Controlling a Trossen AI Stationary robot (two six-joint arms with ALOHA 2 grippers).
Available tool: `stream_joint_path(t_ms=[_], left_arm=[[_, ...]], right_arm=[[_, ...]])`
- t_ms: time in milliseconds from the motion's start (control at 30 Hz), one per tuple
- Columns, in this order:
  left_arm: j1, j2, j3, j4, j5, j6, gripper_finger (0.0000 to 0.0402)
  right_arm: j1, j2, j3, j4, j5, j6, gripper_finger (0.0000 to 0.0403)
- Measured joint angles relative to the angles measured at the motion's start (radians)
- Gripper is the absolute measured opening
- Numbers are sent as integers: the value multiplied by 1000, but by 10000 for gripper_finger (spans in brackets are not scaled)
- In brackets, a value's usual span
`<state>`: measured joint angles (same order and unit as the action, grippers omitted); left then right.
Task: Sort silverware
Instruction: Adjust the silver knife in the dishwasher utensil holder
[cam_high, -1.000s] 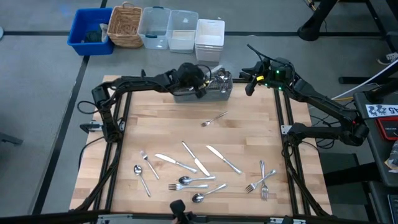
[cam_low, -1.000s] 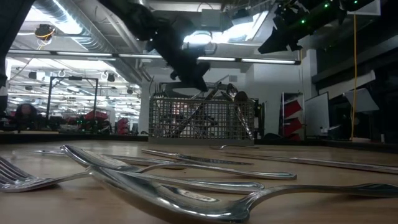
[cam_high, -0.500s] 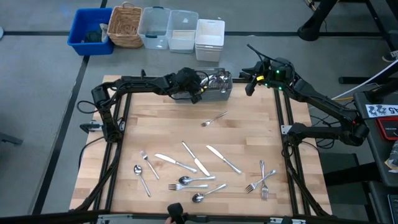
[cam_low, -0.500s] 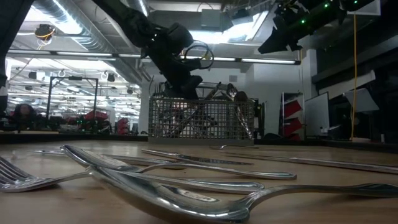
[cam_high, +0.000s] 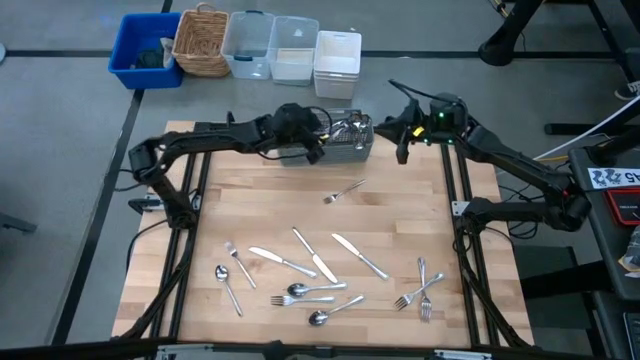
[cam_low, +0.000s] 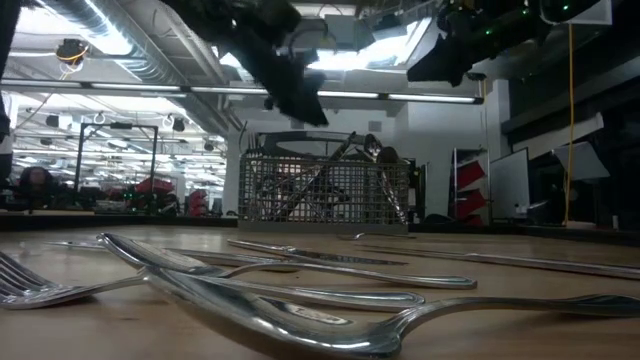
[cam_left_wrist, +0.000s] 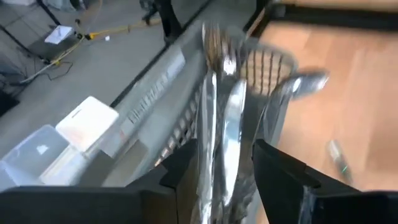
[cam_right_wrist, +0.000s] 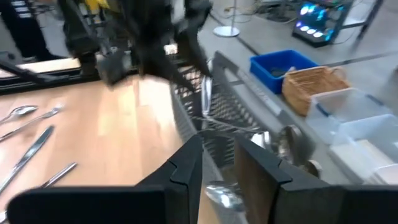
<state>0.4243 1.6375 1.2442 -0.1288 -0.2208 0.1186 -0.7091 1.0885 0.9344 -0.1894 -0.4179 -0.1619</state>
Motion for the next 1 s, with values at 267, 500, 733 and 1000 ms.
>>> stream_joint_path(t_ms=[267, 500, 733, 1000], left_arm=[[-14, -161, 1, -101, 0, -136, 132], [-19, -228, 1, -329, 0, -302, 131], [-17, -153, 1, -268, 0, -319, 131], [15, 16, 1, -97, 1, -251, 131]], right_arm=[[108, 94, 0, 3, -8, 0, 95], [189, 168, 0, 10, 140, 0, 118], [192, 179, 0, 43, 191, 0, 118], [192, 177, 0, 91, 209, 0, 118]])
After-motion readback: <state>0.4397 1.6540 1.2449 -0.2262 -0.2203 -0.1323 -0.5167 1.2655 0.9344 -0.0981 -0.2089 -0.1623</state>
